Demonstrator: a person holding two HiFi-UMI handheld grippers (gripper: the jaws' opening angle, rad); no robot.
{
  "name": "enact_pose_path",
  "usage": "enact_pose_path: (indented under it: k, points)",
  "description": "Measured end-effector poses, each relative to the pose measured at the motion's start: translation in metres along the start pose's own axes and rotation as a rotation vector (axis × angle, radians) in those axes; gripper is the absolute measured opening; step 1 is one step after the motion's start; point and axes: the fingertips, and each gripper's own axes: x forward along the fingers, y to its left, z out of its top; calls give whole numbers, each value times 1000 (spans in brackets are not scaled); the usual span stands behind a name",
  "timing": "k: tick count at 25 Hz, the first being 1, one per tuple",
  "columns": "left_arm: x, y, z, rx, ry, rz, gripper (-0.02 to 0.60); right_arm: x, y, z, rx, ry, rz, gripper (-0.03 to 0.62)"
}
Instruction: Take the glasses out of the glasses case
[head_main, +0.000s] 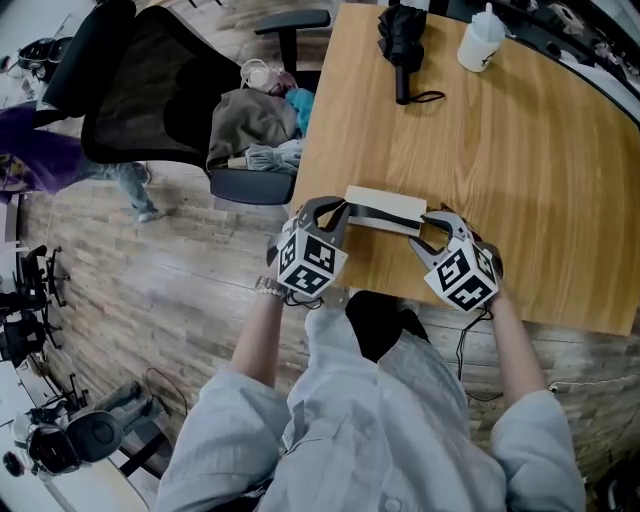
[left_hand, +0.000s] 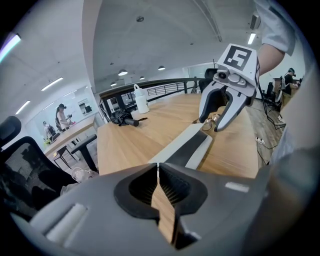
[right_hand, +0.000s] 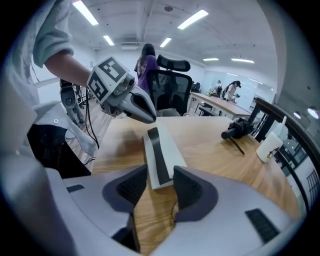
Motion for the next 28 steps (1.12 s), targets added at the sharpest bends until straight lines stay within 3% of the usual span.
enact_pose_path:
  k: [13,20,24,28]
  points:
    - [1,-17,-27,-54,43,-42,17,18,23,-18,55,47,32,156]
    - [-2,-18,-25,-94,5,-59,17,21,20,-17,112,34,12,156]
    - [-9,-14,-5,-137,-61,-71,10,6,11,-8,228,-55,-63,156]
    - [-21,-16,24,-160,-138,-102,6,-29,-8,-2,419,-192,-219,156]
